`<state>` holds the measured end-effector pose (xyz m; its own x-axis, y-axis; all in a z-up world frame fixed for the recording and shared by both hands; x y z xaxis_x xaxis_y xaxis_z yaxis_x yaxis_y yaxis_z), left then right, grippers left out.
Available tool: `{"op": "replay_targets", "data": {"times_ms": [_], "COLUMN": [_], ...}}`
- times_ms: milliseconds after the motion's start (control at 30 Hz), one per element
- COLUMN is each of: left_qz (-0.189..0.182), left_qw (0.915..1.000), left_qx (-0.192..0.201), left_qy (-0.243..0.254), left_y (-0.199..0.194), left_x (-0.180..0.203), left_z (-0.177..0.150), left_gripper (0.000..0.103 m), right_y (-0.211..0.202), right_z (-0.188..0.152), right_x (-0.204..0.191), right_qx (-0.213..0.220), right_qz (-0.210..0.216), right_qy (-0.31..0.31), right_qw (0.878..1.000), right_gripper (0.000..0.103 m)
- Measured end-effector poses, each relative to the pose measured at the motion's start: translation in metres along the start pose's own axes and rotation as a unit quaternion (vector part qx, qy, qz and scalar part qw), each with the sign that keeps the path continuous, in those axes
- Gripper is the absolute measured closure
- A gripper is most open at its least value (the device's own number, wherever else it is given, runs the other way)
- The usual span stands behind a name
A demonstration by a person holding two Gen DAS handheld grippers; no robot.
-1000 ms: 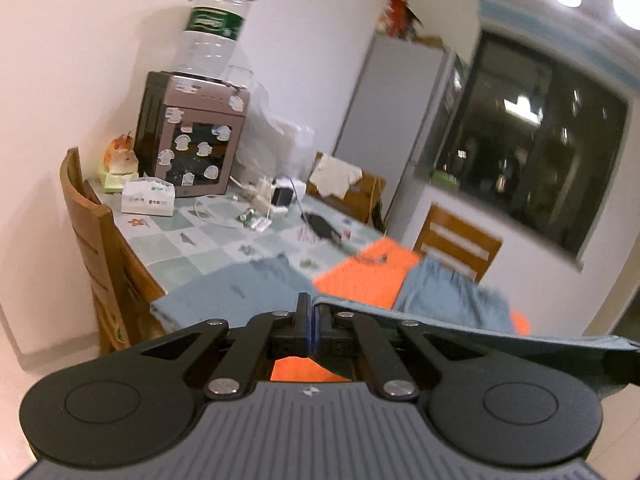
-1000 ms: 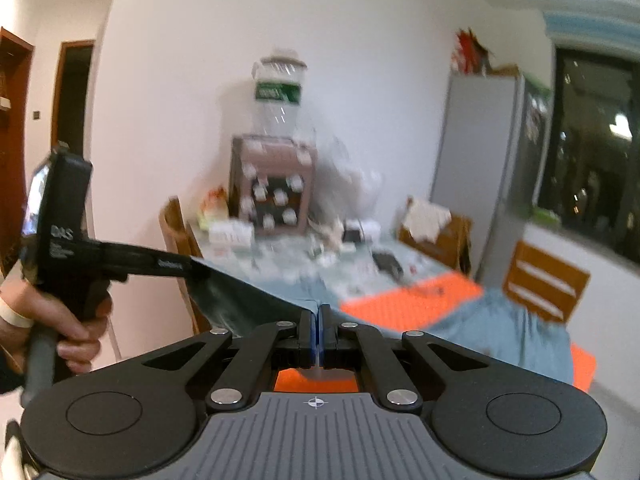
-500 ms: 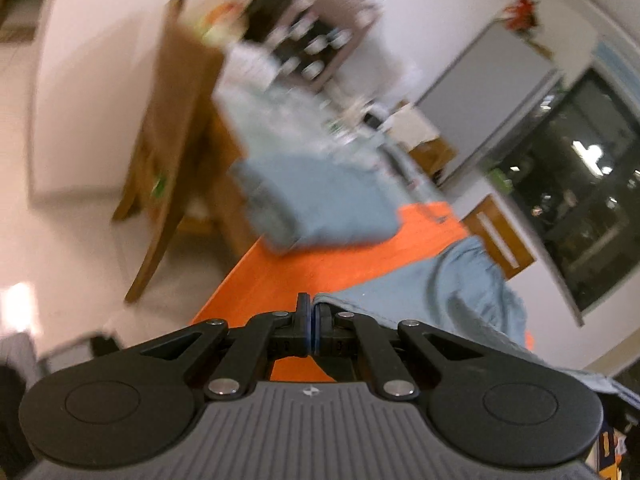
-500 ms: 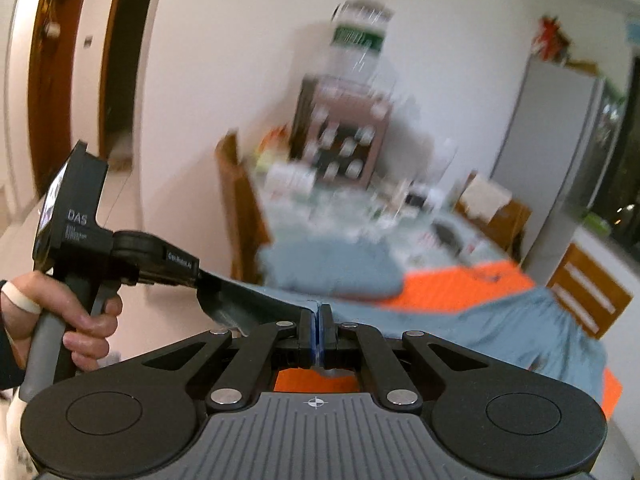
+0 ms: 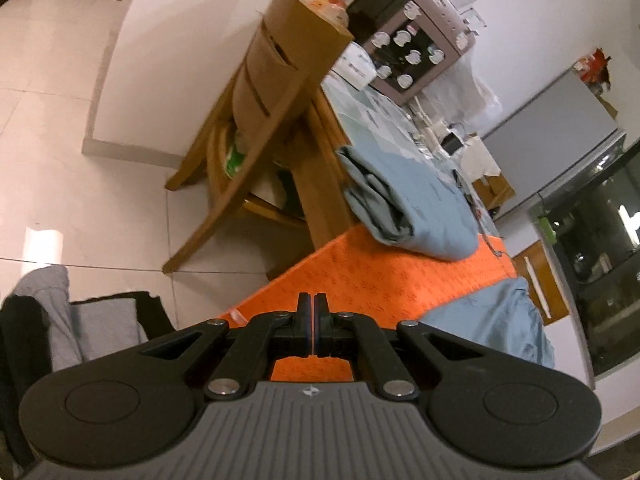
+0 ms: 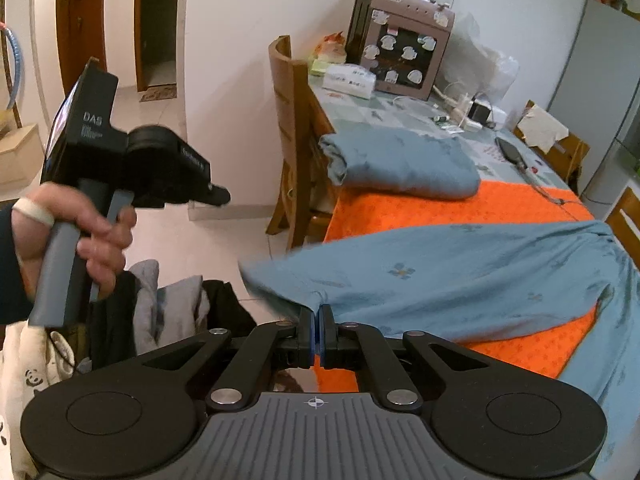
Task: Fold clothes
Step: 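Lift the pants with both grippers and swing them across the table, then lay the pants flat on the orange cloth and open both grippers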
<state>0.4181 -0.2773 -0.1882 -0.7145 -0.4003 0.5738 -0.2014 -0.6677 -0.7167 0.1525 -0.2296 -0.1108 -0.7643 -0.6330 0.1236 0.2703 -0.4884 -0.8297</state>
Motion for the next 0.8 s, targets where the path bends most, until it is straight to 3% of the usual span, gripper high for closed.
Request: {"op": "replay_targets", "data": {"times_ms": [33,233,400,600,800], "left_qz": [0.005,0.024,0.034,0.049,0.069], "left_qw": [1.0000,0.9991,0.9975,0.9935,0.9876], "left_qx": [0.003,0.013,0.021,0.025,0.025], "left_qy": [0.004,0.032,0.059,0.100,0.139], "left_y": [-0.001,-0.012,-0.022,-0.031,-0.030], "left_x": [-0.001,0.008,0.030,0.075,0.133], "left_z": [0.001,-0.005,-0.017,-0.047,-0.103], "left_gripper": [0.102,0.102,0.102,0.100,0.086], "right_y": [0.001,-0.011,-0.031,-0.057,-0.085], "right_z": [-0.002,-0.017,-0.031,-0.054,-0.093], "right_x": [-0.002,-0.017,-0.002,0.055,0.139], "right_qx": [-0.004,-0.005,0.004,0.020,0.041], "right_qz": [0.011,0.083,0.099,0.104,0.102], "right_qy": [-0.004,-0.022,-0.019,0.029,0.068], "right_qw": [1.000,0.996,0.995,0.994,0.992], "right_gripper": [0.090,0.091,0.090,0.089,0.084]}}
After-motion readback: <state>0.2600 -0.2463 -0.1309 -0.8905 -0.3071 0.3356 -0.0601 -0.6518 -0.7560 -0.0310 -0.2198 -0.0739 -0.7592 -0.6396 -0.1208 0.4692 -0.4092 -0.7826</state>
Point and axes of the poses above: each gripper's, at about its wrist camera, not at the fingertips, and y roughly the way its jaws point, x to its right, z to its top, the point moved 8 cm from there along y, roughly the way its jaws point, and after that the axes turned 9 degrees about -x, right-handed, at the moved point
